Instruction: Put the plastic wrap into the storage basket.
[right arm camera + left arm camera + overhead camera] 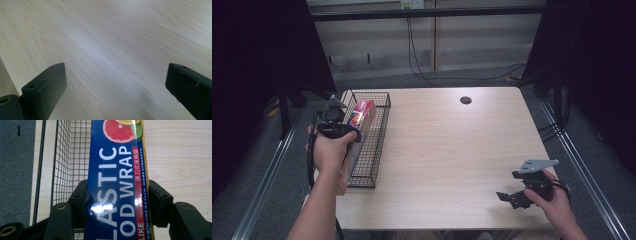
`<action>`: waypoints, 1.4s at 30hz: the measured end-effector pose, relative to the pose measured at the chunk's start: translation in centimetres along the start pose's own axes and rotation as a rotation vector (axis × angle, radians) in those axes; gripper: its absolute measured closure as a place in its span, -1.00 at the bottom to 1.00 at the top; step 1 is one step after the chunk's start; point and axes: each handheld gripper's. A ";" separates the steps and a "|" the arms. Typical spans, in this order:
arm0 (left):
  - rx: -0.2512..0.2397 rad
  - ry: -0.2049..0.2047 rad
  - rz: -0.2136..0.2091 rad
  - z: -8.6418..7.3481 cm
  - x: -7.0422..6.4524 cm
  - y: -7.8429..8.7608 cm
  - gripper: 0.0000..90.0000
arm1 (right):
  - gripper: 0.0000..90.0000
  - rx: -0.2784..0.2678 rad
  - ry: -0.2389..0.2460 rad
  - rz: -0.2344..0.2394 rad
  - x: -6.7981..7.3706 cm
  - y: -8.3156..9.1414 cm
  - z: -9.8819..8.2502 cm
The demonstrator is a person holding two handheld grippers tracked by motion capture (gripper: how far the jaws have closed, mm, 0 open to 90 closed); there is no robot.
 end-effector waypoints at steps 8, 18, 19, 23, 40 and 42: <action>0.022 0.006 0.001 -0.2 0.2 -0.8 -0.03 | -0.93 -0.005 0.005 0.002 0.0 0.0 0.0; 0.034 0.026 0.008 -0.4 0.3 -1.6 -0.03 | -0.93 -0.003 0.008 0.004 0.0 -0.1 0.0; 0.036 0.024 0.014 -0.4 0.4 -1.6 -0.03 | -0.93 -0.003 0.008 0.005 0.0 -0.1 0.0; 0.037 0.028 0.018 -0.4 0.4 -1.9 -0.03 | -0.93 0.002 0.010 0.003 0.1 -0.1 0.0; 0.044 0.052 0.026 -0.3 0.5 -2.9 -0.03 | -0.93 0.005 0.006 0.002 0.2 -0.1 0.0; 0.049 0.051 0.026 -0.3 0.5 -2.9 -0.03 | -0.93 0.006 0.009 -0.001 0.2 -0.1 0.0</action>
Point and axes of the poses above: each handheld gripper's, and its own axes: y roughly backward along the jaws, z roughly out of its top, x roughly to its left, and after that the axes turned 3 degrees about -y, right-handed
